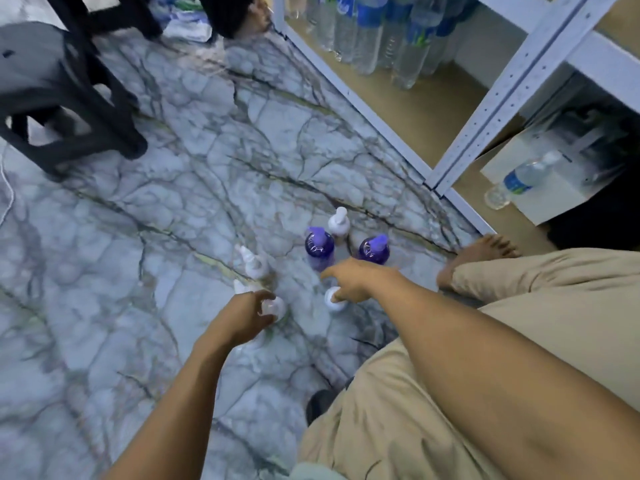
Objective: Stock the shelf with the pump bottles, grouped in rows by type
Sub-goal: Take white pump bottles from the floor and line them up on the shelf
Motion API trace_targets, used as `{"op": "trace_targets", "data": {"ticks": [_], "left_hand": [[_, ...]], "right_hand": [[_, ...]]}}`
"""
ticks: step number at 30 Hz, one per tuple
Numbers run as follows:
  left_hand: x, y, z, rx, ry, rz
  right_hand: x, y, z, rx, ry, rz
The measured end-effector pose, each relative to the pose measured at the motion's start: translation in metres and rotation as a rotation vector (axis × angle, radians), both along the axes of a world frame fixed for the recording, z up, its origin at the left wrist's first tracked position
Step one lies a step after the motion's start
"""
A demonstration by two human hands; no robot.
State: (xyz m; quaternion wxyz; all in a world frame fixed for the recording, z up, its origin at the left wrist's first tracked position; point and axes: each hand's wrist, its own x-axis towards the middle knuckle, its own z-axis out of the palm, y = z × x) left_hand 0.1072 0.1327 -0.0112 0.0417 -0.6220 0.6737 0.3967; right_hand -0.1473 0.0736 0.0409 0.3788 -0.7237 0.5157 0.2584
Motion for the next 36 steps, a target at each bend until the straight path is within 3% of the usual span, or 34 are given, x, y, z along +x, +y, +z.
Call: {"op": "trace_targets", "data": {"ticks": [9,20,28,36], "left_hand": [[-0.006,0.006,-0.018,-0.032,0.048,0.201],[-0.043,-0.011,0.031,-0.083,0.016,0.032],[-0.109,-0.045,0.13,-0.238,0.015,-0.299],[-0.203,-0.079,0.242,-0.45,0.031,-0.585]], "right_hand": [[0.012,-0.007,-0.006,0.088,0.178,0.056],[-0.041,-0.007,0.042,0.036,0.156,-0.202],[-0.096,0.004,0.129,-0.268,0.028,-0.305],[-0.195,0.034,0.241,-0.621,-0.078,-0.551]]}}
